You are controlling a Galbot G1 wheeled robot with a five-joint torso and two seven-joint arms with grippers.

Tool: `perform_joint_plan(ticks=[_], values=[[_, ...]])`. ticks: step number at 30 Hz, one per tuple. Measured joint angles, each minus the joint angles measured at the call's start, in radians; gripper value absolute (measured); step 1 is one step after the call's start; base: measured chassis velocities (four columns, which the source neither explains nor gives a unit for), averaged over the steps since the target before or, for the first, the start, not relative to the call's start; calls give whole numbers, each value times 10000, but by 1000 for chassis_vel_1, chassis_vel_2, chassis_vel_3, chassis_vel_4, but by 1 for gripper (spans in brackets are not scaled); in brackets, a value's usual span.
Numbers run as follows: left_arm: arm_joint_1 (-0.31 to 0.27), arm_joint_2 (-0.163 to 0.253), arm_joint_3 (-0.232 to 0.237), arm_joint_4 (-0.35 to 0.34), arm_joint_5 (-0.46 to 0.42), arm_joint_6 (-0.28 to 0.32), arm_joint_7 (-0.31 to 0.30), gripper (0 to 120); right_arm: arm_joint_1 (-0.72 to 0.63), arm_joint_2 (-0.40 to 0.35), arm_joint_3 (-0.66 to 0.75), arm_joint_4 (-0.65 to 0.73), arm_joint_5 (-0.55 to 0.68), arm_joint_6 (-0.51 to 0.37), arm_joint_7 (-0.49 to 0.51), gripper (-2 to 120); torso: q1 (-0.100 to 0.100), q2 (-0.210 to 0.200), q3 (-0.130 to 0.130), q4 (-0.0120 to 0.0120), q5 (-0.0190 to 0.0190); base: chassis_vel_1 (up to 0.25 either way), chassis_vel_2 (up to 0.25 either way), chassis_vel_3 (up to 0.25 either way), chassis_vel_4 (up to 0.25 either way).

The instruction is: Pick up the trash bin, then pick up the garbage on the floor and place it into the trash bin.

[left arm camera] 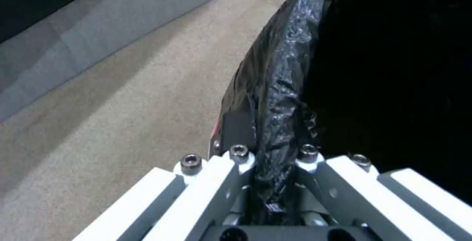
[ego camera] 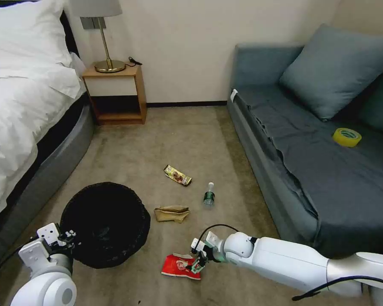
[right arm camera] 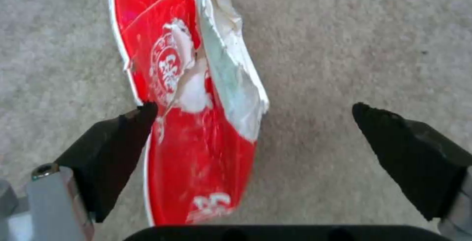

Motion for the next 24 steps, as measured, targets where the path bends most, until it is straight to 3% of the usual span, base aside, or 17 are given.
perform_joint_plan(ticks=[7,14,24], values=[[0,-39,21,73,9,-69,25,3,64,650,-324,-1173,-346,675,90,100,0,0,0,1,0,0,0,0,0],[-14,-41,49,124,64,-116,54,3,38,631,-293,-1420,-433,861,43,97,0,0,0,1,2,0,0,0,0],[-44,-21,29,185,147,-156,82,3,24,377,-237,-1235,-513,1116,-94,62,0,0,0,1,0,0,0,0,0]])
